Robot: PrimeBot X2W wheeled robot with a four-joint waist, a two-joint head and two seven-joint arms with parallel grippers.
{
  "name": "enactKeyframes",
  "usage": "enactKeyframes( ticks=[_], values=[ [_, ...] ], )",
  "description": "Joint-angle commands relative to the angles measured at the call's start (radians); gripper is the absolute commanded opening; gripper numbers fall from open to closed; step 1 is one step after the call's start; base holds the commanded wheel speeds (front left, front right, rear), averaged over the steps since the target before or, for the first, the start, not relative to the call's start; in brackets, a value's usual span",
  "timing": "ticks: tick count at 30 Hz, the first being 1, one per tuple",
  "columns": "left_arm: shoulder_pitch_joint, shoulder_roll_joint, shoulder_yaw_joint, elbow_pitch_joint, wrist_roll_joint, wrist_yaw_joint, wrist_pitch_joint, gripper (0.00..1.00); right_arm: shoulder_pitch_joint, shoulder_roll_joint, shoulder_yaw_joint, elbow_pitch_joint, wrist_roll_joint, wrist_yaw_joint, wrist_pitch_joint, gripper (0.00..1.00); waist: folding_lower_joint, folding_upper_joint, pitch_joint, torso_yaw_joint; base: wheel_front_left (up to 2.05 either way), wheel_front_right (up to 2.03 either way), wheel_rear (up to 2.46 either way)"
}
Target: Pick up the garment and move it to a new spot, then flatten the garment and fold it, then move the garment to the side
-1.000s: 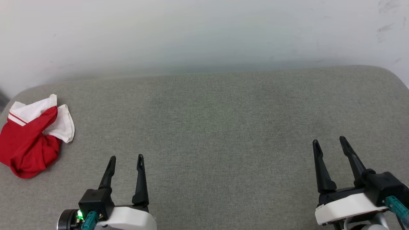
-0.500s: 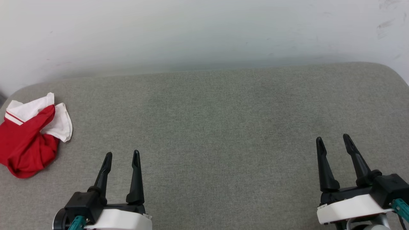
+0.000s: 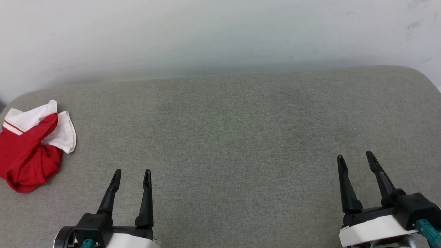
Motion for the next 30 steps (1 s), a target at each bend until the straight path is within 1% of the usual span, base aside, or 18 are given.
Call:
enactKeyframes(
  ticks=[1,7,11,16,22,30],
  values=[
    [0.011,-0.002,0.004,-0.001,0.018,-0.006,-0.007,1.00,0.009,0.001,0.002,0.002,-0.013,0.000,-0.009,1.00,0.0000,-0.0001,0.000,0.000,0.00,0.00,0.00],
    [0.010,-0.005,0.010,0.001,0.059,-0.019,-0.018,1.00,0.007,0.001,0.007,0.000,-0.047,0.000,-0.019,1.00,0.0000,-0.0001,0.006,0.001,0.00,0.00,0.00],
    [0.000,-0.005,0.015,0.008,0.028,-0.019,-0.017,1.00,0.005,0.001,0.026,-0.006,-0.040,0.000,-0.019,1.00,0.0000,-0.0001,0.009,0.013,0.00,0.00,0.00],
    [-0.001,-0.005,0.026,0.010,0.025,-0.027,-0.017,1.00,0.014,0.001,0.042,-0.012,-0.030,0.000,-0.019,1.00,0.0000,-0.0001,0.004,0.041,0.00,0.00,0.00],
    [0.013,-0.005,0.042,0.012,0.034,-0.035,-0.017,1.00,0.025,0.001,0.058,-0.009,-0.027,0.000,-0.019,1.00,0.0000,-0.0001,-0.007,0.103,0.00,0.00,0.00],
    [0.024,-0.005,0.068,0.020,0.023,-0.026,-0.017,1.00,0.036,0.001,0.084,0.003,-0.024,0.000,-0.018,1.00,0.0000,-0.0001,-0.025,0.220,0.00,0.00,0.00]
  ],
)
